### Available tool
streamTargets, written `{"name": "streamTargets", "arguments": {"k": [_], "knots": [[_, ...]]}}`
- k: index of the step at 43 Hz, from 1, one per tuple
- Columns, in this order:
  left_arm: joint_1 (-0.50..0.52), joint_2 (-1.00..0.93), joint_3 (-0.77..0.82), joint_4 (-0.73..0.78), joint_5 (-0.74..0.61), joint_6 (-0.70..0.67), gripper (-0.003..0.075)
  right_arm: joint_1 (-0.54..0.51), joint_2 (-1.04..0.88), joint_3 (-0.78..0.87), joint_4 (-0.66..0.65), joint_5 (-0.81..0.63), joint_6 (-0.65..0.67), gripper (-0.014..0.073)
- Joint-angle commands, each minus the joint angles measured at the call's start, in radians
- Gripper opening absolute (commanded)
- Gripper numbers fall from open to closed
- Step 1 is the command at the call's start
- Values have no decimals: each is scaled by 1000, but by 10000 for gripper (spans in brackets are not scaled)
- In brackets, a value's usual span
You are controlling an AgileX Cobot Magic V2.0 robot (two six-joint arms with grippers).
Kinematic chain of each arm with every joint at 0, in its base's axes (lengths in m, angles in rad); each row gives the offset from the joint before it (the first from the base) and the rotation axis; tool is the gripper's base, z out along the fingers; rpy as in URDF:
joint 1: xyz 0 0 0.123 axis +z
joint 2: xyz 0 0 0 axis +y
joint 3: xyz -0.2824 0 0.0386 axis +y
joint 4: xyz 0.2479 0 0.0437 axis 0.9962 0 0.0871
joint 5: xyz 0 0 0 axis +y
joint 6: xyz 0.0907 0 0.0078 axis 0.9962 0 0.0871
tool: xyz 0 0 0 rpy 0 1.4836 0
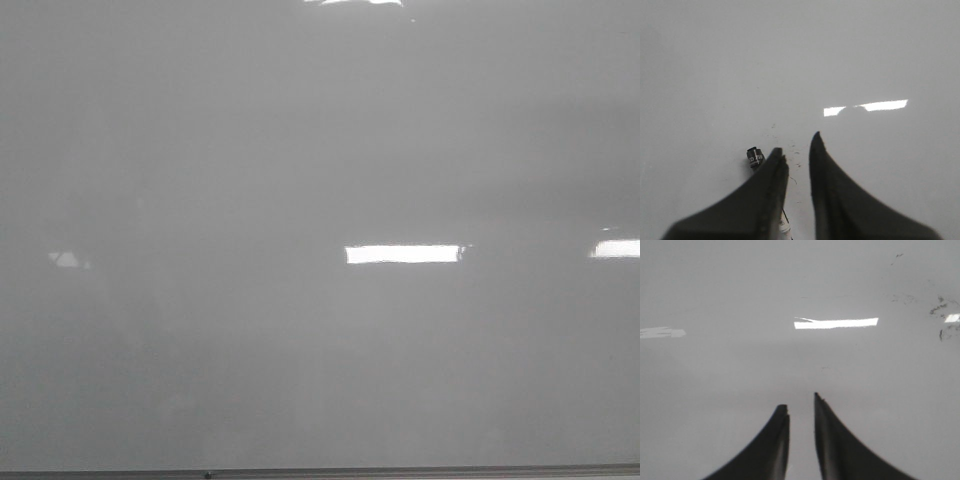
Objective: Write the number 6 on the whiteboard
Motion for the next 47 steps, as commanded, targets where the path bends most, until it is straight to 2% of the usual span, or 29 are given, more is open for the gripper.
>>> {"name": "streamTargets", "arguments": {"k": [1, 3, 4, 7, 12, 16, 20, 26, 30, 41, 47], "knots": [[-6, 16, -35, 2, -71, -7, 370, -2, 16, -36, 8, -81, -4, 473], [-6, 16, -35, 2, -71, -7, 472, -2, 16, -36, 8, -82, -4, 579], [-6, 16, -35, 2, -71, -7, 504, -2, 16, -36, 8, -82, -4, 599], [-6, 16, -34, -9, -69, -7, 552, -2, 16, -36, 8, -82, -4, 660], [-2, 32, -34, -43, -33, -13, 546, -2, 16, -36, 8, -82, -4, 662], [27, 97, -34, -51, 14, -99, 522, -2, 16, -36, 8, -82, -4, 662], [89, 220, -39, -16, 9, -170, 514, -2, 16, -36, 8, -89, -4, 662], [184, 400, -82, -51, 9, -175, 514, -2, 16, -36, 8, -90, -4, 662], [199, 508, -108, -56, 0, -175, 514, -2, 16, -36, 8, -92, -4, 662], [197, 792, -121, -100, -231, -175, 513, -2, 16, -36, 8, -95, -4, 662], [192, 901, -146, -100, -310, -175, 512, -2, 16, -36, 8, -95, -4, 662]]}}
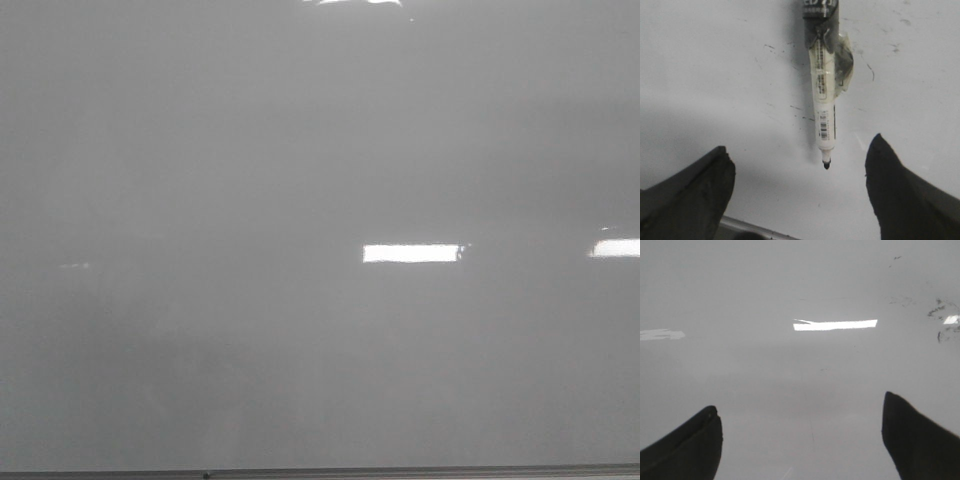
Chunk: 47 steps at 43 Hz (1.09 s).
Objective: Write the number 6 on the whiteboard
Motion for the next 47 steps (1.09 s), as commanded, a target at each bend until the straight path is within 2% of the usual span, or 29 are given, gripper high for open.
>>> {"name": "streamTargets", "arguments": {"k": [1, 13, 23, 27, 31, 39, 44, 47], "knots": [[-10, 58, -51, -8, -145, -10, 511, -2, 14, -36, 8, -87, -4, 662], [-75, 216, -97, -8, -246, -10, 406, -2, 14, -36, 8, -87, -4, 662], [-73, 280, -98, -8, -307, -10, 395, -2, 14, -36, 8, -87, -4, 662], [-73, 291, -98, -8, -319, -10, 365, -2, 14, -36, 8, -87, -4, 662], [-73, 292, -98, -8, -321, -10, 298, -2, 14, -36, 8, -87, -4, 662], [-73, 279, -98, -8, -281, -10, 104, -2, 14, -36, 8, -87, -4, 662], [-73, 224, -102, 38, -195, -10, 22, -2, 14, -36, 8, -86, -4, 662], [-82, 163, -121, 92, -91, -10, -1, -2, 15, -36, 8, -83, -4, 662]]}}
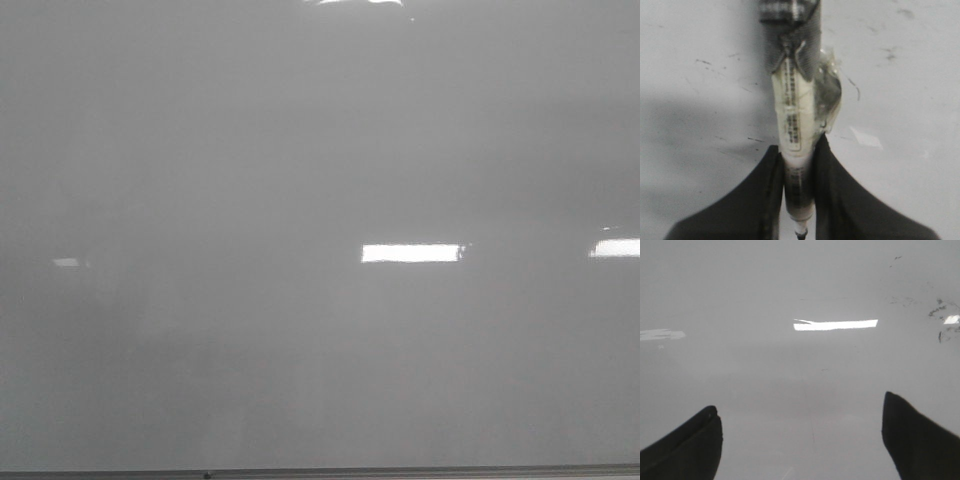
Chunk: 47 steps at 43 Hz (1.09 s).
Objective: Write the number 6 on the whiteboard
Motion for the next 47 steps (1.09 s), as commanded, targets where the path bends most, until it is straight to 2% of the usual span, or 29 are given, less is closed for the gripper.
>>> {"name": "streamTargets", "arguments": {"k": [1, 6, 12, 17, 19, 26, 33, 41, 47], "knots": [[-20, -107, -54, 66, 89, -10, -6, -2, 19, -37, 8, -79, -4, 662], [-87, -183, -130, 106, 303, 16, -11, -2, 46, -58, 8, -36, -12, 662], [-253, -195, -275, 104, 626, 158, -11, 38, 118, -120, 8, 33, -80, 662], [-438, -196, -360, 104, 761, 301, -11, 131, 200, -183, 9, 98, -165, 662], [-535, -196, -387, 104, 779, 346, -11, 183, 240, -213, 10, 138, -204, 662], [-782, -196, -420, 111, 791, 541, -11, 377, 365, -303, 21, 284, -340, 662], [-1014, -196, -425, 199, 790, 566, -11, 603, 484, -393, 57, 383, -430, 662], [-1164, -196, -425, 259, 781, 566, -11, 815, 631, -477, 64, 366, -448, 662], [-1194, -196, -425, 259, 761, 566, -11, 895, 717, -526, 64, 321, -448, 662]]}}
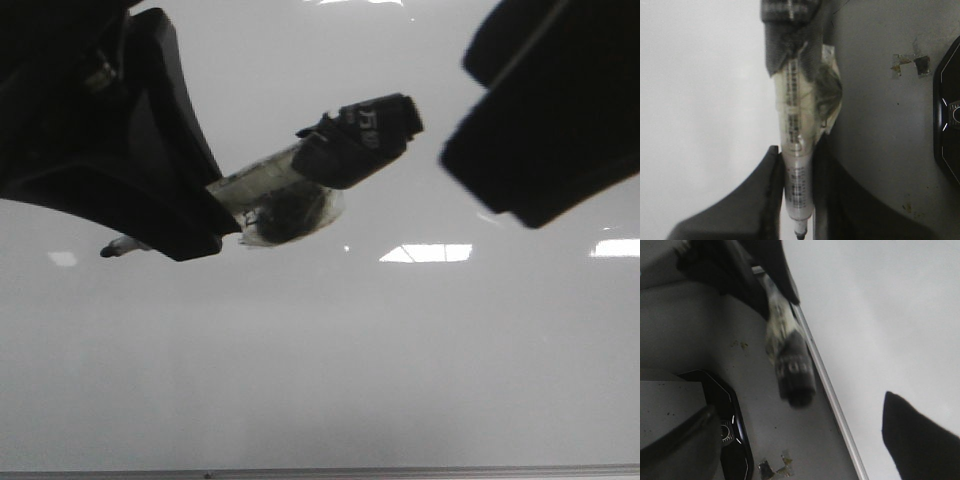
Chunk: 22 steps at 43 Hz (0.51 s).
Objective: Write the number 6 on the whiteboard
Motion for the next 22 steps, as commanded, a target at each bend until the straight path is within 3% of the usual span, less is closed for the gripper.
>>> {"name": "streamTargets", "arguments": {"k": [1, 7, 17, 22], "knots": [[-19, -26, -34, 16, -55, 1, -11, 39, 43, -62, 19, -87, -10, 662], [-19, -26, -34, 16, -58, -8, -11, 55, 90, -94, 19, -95, -10, 629], [-19, -28, -34, 14, -86, -8, -11, 55, 99, -103, 20, -101, -10, 297], [-19, -28, -34, 13, -106, -8, -11, 55, 99, -103, 20, -101, -10, 180]]}}
